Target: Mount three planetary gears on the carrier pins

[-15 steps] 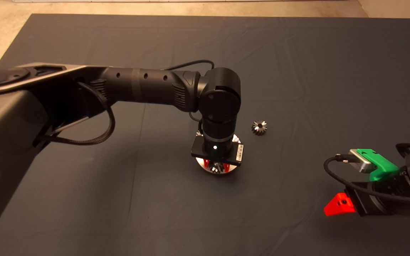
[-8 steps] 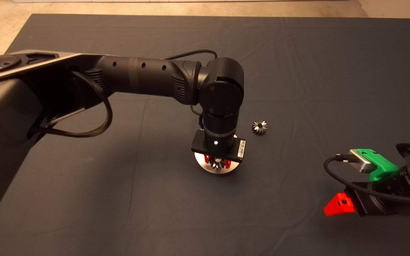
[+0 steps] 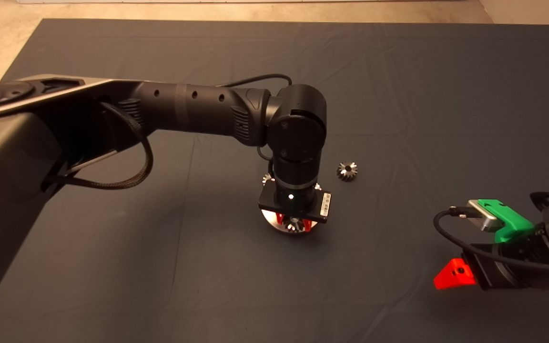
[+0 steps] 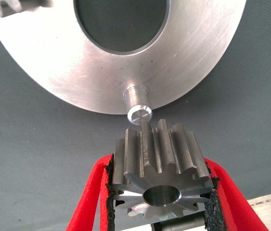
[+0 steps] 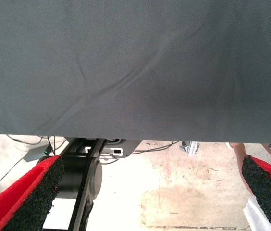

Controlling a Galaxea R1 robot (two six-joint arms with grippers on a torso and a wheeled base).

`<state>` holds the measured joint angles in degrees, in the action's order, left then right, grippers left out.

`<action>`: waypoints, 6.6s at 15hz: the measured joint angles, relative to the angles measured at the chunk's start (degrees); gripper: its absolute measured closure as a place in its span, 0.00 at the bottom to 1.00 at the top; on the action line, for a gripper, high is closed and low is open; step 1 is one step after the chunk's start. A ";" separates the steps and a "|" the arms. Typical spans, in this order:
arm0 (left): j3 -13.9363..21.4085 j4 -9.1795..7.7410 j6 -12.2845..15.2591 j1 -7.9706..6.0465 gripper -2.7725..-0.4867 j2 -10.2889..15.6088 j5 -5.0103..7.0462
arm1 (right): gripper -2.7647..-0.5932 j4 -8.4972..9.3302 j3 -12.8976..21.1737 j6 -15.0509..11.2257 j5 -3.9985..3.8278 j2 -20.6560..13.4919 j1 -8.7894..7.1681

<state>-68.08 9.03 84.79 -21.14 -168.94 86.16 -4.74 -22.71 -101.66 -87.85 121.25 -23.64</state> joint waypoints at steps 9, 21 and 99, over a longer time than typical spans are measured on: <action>-2.19 0.20 -3.72 2.73 0.84 0.05 -1.74 | 0.00 0.00 0.00 0.00 0.00 0.00 0.00; -0.50 3.67 -3.80 1.60 0.84 0.01 1.07 | 0.00 0.00 0.00 0.00 0.00 0.48 0.95; -2.94 4.22 -7.86 2.43 0.84 -0.11 1.18 | 0.00 -0.02 -0.76 3.21 -0.02 2.38 2.11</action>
<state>-71.02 13.25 76.92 -18.71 -169.05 87.35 -4.76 -23.48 -98.45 -87.87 123.62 -21.53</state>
